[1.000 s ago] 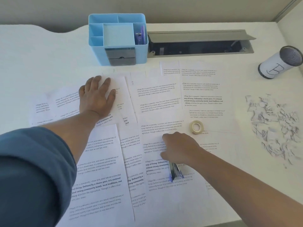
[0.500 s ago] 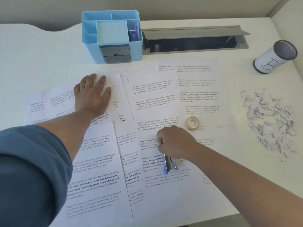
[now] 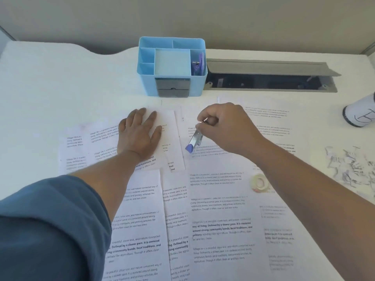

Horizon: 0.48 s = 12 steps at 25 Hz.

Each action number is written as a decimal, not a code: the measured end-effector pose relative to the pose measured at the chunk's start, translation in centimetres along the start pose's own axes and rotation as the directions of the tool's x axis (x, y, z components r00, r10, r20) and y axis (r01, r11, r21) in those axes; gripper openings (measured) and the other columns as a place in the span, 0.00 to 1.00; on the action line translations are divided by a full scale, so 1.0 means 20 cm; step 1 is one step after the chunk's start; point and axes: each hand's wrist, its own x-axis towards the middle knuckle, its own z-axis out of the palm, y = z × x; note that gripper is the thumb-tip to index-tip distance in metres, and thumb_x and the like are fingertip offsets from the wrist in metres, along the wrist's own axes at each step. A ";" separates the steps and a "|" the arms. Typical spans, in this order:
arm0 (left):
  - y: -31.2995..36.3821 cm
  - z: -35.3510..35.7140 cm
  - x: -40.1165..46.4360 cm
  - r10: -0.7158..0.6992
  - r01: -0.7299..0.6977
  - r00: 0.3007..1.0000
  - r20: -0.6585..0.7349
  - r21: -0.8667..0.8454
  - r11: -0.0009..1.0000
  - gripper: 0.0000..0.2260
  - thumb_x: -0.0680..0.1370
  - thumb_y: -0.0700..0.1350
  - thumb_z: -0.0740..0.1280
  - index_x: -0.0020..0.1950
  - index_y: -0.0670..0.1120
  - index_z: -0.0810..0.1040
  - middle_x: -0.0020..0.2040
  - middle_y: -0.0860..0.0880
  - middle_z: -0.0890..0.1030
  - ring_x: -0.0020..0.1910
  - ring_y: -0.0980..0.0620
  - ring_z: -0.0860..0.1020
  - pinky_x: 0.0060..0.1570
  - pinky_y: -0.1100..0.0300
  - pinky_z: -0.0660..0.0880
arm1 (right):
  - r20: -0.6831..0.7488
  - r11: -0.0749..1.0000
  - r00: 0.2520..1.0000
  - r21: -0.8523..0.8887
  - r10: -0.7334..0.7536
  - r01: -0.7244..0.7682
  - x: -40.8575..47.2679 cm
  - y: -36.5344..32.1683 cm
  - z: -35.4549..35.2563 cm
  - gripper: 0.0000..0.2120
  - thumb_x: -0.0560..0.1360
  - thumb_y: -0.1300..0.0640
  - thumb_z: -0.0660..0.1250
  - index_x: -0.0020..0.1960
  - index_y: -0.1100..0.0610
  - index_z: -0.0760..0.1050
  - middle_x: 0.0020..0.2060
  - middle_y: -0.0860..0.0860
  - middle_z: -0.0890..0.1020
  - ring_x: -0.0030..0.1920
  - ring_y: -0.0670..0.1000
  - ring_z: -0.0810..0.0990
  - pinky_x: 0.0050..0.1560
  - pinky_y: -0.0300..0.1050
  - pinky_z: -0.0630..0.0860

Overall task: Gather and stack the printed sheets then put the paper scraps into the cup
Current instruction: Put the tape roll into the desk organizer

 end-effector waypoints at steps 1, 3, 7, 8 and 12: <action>0.00 0.00 0.00 0.002 -0.002 1.000 -0.003 0.001 1.000 0.27 0.84 0.62 0.52 0.82 0.56 0.61 0.82 0.47 0.60 0.81 0.44 0.54 0.78 0.45 0.53 | -0.043 0.999 0.998 0.005 -0.044 0.044 0.07 -0.04 -0.02 0.03 0.77 0.54 0.72 0.49 0.52 0.83 0.34 0.49 0.84 0.33 0.48 0.77 0.38 0.40 0.72; -0.01 0.00 0.01 0.000 0.000 1.000 -0.008 -0.003 1.000 0.27 0.83 0.63 0.51 0.81 0.56 0.62 0.82 0.47 0.61 0.81 0.44 0.55 0.77 0.44 0.53 | -0.126 0.991 0.984 0.025 -0.129 0.133 0.21 -0.11 -0.05 0.04 0.77 0.54 0.73 0.49 0.54 0.83 0.35 0.50 0.85 0.36 0.51 0.79 0.41 0.39 0.73; 0.00 -0.01 0.00 -0.010 0.010 1.000 0.010 0.008 1.000 0.29 0.81 0.64 0.48 0.81 0.57 0.62 0.82 0.48 0.60 0.81 0.44 0.55 0.77 0.45 0.53 | -0.235 0.962 0.942 0.074 -0.238 0.261 0.51 -0.22 -0.10 0.05 0.76 0.58 0.73 0.51 0.55 0.84 0.37 0.45 0.84 0.37 0.49 0.80 0.42 0.35 0.74; 0.00 -0.01 0.00 -0.012 0.012 1.000 0.013 0.008 1.000 0.29 0.81 0.64 0.48 0.81 0.57 0.62 0.82 0.48 0.60 0.81 0.44 0.55 0.77 0.45 0.53 | -0.238 0.956 0.935 0.066 -0.265 0.287 0.59 -0.25 -0.10 0.05 0.76 0.58 0.72 0.52 0.55 0.84 0.36 0.41 0.82 0.36 0.46 0.79 0.41 0.33 0.73; 0.00 -0.01 0.00 -0.014 0.013 1.000 0.023 0.006 1.000 0.28 0.82 0.64 0.49 0.81 0.57 0.61 0.83 0.49 0.59 0.82 0.45 0.53 0.78 0.47 0.51 | -0.268 0.919 0.885 -0.003 -0.380 0.393 0.86 -0.31 -0.08 0.06 0.76 0.59 0.70 0.51 0.58 0.84 0.34 0.44 0.79 0.35 0.45 0.72 0.41 0.41 0.72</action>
